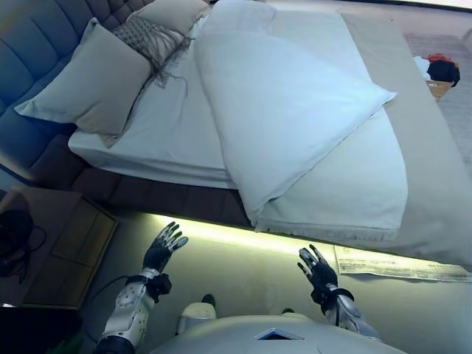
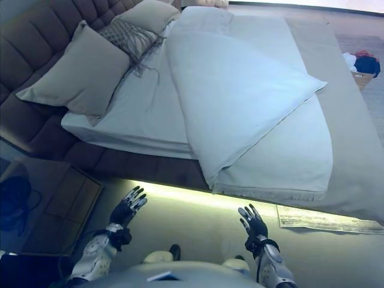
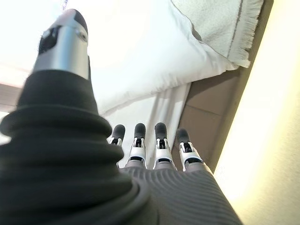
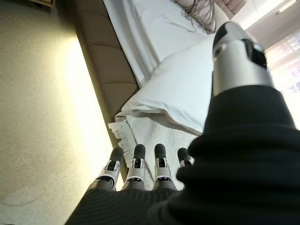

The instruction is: Make the bed neatly

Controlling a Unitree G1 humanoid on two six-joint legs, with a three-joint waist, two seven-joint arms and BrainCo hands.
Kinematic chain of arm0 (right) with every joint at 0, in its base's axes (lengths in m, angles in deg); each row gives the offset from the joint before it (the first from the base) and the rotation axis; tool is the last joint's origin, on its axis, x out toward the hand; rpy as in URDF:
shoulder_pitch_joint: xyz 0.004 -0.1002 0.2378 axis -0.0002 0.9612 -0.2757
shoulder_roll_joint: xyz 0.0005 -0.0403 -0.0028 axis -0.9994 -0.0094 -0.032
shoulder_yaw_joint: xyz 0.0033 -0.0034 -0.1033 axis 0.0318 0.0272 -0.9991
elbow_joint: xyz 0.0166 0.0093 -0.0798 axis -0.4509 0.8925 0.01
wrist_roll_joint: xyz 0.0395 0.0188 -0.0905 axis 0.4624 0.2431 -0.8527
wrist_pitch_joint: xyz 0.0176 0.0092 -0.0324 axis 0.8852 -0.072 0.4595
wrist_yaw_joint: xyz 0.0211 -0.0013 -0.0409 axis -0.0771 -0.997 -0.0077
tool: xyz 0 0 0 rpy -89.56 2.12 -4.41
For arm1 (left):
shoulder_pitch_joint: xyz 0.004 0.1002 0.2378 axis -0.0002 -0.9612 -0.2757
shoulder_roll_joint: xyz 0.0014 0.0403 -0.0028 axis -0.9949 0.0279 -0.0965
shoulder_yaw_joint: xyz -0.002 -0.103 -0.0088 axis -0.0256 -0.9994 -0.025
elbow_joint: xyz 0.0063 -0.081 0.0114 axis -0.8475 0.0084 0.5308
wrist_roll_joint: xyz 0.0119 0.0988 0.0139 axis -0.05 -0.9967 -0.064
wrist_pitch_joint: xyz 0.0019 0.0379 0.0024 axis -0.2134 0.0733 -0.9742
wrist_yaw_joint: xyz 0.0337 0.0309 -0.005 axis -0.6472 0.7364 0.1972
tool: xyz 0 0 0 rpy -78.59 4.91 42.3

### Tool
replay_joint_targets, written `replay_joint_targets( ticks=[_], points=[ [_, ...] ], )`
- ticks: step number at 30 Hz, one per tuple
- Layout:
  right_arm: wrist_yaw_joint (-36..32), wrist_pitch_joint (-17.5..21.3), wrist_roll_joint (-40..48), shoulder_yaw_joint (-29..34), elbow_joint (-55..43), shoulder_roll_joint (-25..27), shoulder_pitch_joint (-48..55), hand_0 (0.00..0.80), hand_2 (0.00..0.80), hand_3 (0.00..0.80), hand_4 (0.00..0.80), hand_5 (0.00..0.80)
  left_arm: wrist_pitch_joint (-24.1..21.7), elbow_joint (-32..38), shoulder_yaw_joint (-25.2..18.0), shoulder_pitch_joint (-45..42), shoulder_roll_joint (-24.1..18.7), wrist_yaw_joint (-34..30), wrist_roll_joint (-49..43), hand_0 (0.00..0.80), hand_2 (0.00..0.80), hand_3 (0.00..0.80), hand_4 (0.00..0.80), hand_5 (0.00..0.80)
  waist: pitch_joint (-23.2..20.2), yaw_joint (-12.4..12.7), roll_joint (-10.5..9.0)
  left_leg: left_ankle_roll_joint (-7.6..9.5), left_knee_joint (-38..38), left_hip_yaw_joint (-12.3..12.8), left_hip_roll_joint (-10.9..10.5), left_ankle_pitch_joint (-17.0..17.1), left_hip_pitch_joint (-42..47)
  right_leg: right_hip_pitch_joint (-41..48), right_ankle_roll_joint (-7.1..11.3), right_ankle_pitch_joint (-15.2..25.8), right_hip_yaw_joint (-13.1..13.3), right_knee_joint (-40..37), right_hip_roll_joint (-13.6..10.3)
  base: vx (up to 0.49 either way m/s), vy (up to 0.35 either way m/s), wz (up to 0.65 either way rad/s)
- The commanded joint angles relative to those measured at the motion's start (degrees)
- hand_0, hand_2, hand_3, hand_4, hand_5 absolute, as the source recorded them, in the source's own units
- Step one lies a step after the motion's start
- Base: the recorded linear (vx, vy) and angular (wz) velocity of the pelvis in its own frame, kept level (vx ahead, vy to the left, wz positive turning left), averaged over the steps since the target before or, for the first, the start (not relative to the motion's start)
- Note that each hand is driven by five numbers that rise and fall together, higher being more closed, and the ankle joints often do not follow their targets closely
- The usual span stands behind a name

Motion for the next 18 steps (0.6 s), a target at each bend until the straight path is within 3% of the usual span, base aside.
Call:
replay_joint_targets(
  ticks=[1, 3, 5, 7, 11, 14, 18],
  points=[
    [-1.60, 3.07, 1.74, 1.51, -2.79, -1.04, -2.22, 0.000, 0.000, 0.000, 0.000, 0.000, -3.06, 0.95, -2.15, 3.35, -1.32, -1.18, 0.20, 0.000, 0.000, 0.000, 0.000, 0.000, 1.37, -0.02, 0.04, 6.51, 5.97, 1.61, -4.21, -4.06, -1.76, -6.06, -1.65, 2.42, -0.65, 9.06, -0.74, 0.051, 0.166, 0.02],
    [-1.40, 4.16, 2.78, 1.69, -3.34, -1.44, -1.91, 0.000, 0.000, 0.000, 0.000, 0.000, -3.39, 0.53, -1.58, 3.58, -1.38, -1.39, -0.36, 0.000, 0.000, 0.000, 0.000, 0.000, 1.35, -0.23, 0.58, 8.34, 6.36, 0.91, -5.53, -4.31, -2.24, -8.45, -1.95, 3.95, 0.36, 18.10, -2.42, 0.033, 0.210, 0.07],
    [-0.16, 4.38, 3.95, 1.87, -4.60, -1.47, -1.37, 0.000, 0.000, 0.000, 0.000, 0.000, -3.34, -0.06, -1.00, 4.38, -1.74, -1.43, -0.54, 0.000, 0.000, 0.000, 0.000, 0.000, 2.20, -0.90, 1.85, 9.80, 7.37, 0.90, -6.10, -4.57, -2.16, -13.44, -3.46, 6.12, 1.13, 30.78, -3.32, 0.046, 0.258, 0.13],
    [-0.35, 4.66, 4.13, 2.27, -5.27, -1.32, -0.37, 0.000, 0.000, 0.000, 0.000, 0.000, -2.96, 0.16, -1.04, 5.20, -2.08, -2.03, 0.21, 0.000, 0.000, 0.000, 0.000, 0.000, 3.24, -1.68, 2.31, 10.33, 7.79, 0.98, -7.10, -5.32, -0.98, -17.16, -4.21, 6.70, 0.82, 35.27, -3.53, 0.072, 0.178, 0.39],
    [-2.38, 5.29, 3.34, 2.69, -4.74, -1.13, -0.55, 0.000, 0.000, 0.000, 0.000, 0.000, -2.90, 1.08, -0.88, 5.51, -2.36, 0.31, 1.26, 0.000, 0.000, 0.000, 0.000, 0.000, 3.60, -2.97, 0.77, 9.41, 8.26, -0.27, -8.62, -7.79, 0.70, -18.82, -2.73, 9.86, 0.71, 20.24, -2.60, 0.160, -0.070, 0.09],
    [-1.49, 3.48, 3.25, 2.52, -3.46, -1.06, -3.63, 0.000, 0.000, 0.000, 0.000, 0.000, -3.15, -0.32, -1.82, 6.30, -1.98, 0.58, 1.98, 0.000, 0.000, 0.000, 0.000, 0.000, 3.63, -3.50, -1.19, 9.00, 8.87, 0.32, -9.40, -11.14, 2.37, -18.71, -0.17, 13.54, 0.04, 5.54, -1.98, 0.279, -0.154, -0.04],
    [-2.20, 3.18, 2.68, 2.69, -3.06, -1.57, -2.97, 0.000, 0.000, 0.000, 0.000, 0.000, -3.05, -0.32, -3.78, 4.74, -2.16, -1.59, 1.82, 0.000, 0.000, 0.000, 0.000, 0.000, 3.64, -3.54, -2.09, 9.59, 9.66, 0.63, -8.94, -13.58, 4.52, -19.33, 1.21, 15.93, -0.82, 0.31, -1.62, 0.311, -0.125, 0.12]
  ],
)
